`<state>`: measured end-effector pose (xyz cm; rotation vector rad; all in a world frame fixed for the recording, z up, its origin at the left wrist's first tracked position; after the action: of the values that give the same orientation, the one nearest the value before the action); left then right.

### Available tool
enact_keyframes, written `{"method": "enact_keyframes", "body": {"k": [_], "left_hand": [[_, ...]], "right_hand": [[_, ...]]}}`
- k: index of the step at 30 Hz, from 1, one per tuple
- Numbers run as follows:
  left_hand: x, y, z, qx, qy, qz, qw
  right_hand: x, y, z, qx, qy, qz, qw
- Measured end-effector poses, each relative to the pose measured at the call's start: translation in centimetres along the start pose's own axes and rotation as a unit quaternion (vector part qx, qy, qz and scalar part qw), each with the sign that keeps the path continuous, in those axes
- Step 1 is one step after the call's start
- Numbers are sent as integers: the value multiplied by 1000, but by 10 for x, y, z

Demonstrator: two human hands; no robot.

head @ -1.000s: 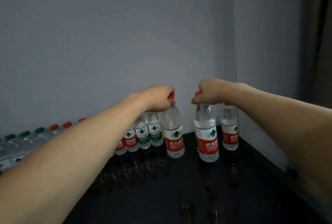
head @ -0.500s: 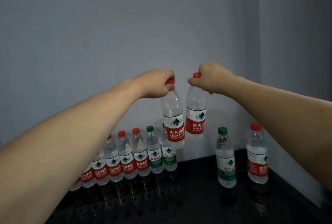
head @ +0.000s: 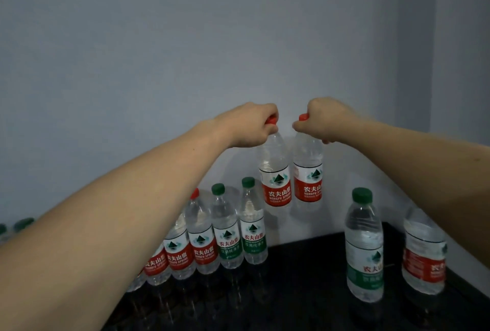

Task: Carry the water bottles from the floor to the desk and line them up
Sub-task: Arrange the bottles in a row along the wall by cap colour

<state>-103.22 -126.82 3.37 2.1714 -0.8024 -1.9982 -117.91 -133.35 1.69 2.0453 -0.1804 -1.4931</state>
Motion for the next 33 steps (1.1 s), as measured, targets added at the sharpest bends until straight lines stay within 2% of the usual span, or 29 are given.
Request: {"method": "enact_keyframes", "body": {"k": [14, 21, 33], "left_hand": [[131, 24, -23, -8, -24, -69, 997], [160, 20, -28, -18, -23, -98, 995], [178, 14, -34, -13, 19, -90, 996]], "right_hand": [[123, 5, 24, 45, 20, -114, 992], [146, 1, 24, 52, 31, -142, 988], [169, -2, 17, 59, 47, -177, 981]]}}
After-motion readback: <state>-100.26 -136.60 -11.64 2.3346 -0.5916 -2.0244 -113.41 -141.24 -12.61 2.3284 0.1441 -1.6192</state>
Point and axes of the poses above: each hand's wrist, its own y-axis towards the middle knuckle, its own x-axis out of the palm, z = x × y, the point moved 6 cm from there along y, towards the middle knuckle
